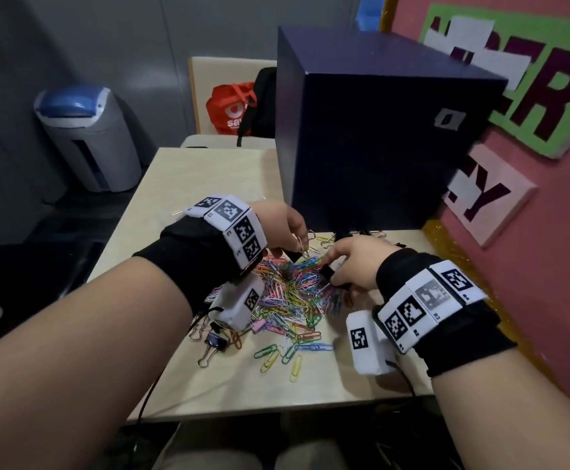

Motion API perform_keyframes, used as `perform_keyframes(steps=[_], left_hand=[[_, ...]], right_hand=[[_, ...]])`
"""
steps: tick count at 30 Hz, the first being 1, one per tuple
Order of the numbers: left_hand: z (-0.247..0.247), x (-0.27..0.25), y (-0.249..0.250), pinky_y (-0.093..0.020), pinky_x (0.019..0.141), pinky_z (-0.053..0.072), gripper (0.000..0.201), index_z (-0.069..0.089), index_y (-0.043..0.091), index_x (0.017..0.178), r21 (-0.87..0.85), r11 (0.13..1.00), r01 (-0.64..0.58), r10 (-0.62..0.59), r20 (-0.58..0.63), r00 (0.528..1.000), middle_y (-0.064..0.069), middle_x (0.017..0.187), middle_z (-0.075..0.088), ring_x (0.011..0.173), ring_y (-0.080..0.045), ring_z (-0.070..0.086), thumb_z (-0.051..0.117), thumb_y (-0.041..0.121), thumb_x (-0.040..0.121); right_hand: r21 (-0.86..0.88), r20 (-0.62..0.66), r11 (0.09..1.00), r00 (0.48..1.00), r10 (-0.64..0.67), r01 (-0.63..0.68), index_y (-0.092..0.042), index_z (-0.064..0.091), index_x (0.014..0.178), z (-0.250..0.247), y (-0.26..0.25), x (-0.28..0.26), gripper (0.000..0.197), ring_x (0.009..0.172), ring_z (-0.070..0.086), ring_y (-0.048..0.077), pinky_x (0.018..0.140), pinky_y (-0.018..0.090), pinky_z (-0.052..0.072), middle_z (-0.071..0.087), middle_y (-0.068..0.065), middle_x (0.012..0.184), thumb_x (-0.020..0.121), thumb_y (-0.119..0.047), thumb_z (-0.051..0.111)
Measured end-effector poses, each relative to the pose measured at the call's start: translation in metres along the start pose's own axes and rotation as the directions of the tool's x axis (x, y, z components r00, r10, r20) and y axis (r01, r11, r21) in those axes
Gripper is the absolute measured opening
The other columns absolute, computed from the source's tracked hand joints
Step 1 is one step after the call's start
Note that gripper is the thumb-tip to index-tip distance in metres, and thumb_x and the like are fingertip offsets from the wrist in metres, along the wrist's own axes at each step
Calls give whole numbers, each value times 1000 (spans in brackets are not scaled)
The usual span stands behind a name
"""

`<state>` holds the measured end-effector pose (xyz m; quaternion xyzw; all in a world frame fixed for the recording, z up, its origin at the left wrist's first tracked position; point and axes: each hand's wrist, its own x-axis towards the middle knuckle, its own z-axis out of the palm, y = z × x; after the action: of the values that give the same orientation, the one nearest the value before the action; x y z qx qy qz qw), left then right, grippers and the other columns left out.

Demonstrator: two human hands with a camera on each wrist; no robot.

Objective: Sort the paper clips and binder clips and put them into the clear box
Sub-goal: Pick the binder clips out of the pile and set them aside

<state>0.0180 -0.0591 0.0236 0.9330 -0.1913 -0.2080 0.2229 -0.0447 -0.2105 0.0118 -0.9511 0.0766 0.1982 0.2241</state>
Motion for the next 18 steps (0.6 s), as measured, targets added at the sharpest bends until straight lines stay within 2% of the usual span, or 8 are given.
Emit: perform_keyframes(steps=[2,4,6,8,10,12,16,18], left_hand=[[-4,-3,1,-16,55,47,11,71,25,96,85,996,1,-1,5,1000,11,72,63,57,-4,57,70,21,86],[-6,-4,4,-21,61,44,14,67,25,91,236,972,-3,6,-11,1000,8,77,62,67,-10,56,76,23,80],[-8,-5,8,-22,62,42,15,63,24,86,347,937,-28,30,-1,1000,9,74,58,73,-12,55,76,22,79],[-9,-5,12,-20,61,42,9,66,23,83,406,912,-60,53,29,998,11,71,58,72,-10,55,74,20,80],[-10,-5,15,-21,60,41,5,70,23,85,460,884,-80,70,39,997,10,73,61,74,-10,56,70,19,82],[-9,-5,15,-23,63,41,10,72,21,93,509,856,-91,83,38,996,8,81,62,76,-11,55,67,20,85],[-8,-4,14,-17,52,34,15,69,18,102,527,846,-82,94,4,996,6,90,58,80,-13,52,64,20,88],[-8,-5,14,-18,52,33,16,68,17,103,545,834,-84,89,17,996,5,92,59,81,-13,51,62,20,89]], right_hand=[[38,-11,999,1000,-27,28,-23,65,112,2,-3,-2,30,59,58,16,55,23,50,65,2,93,84,-12,70],[26,-52,999,998,-47,48,-25,63,115,2,-6,-2,34,76,64,19,66,27,53,65,2,101,83,-15,71],[10,-74,998,995,-62,63,-27,60,119,1,-8,-3,39,93,66,21,76,30,54,65,3,110,83,-18,71],[9,-73,997,994,-76,77,-28,58,120,1,-10,-3,40,100,64,21,83,31,54,64,2,116,83,-20,71],[-7,-66,997,994,-83,83,-28,59,119,1,-12,-5,37,104,63,21,87,33,53,64,2,118,84,-20,70],[-34,-58,996,994,-88,86,-26,60,119,2,-14,-7,35,106,62,22,90,34,53,63,3,119,86,-19,69],[-53,-22,995,997,-80,79,-24,61,120,3,-14,-8,34,107,62,23,93,36,52,62,4,121,87,-18,67],[-75,15,994,997,-80,81,-27,62,120,2,-13,-8,34,106,63,23,92,36,53,61,2,122,88,-17,66]])
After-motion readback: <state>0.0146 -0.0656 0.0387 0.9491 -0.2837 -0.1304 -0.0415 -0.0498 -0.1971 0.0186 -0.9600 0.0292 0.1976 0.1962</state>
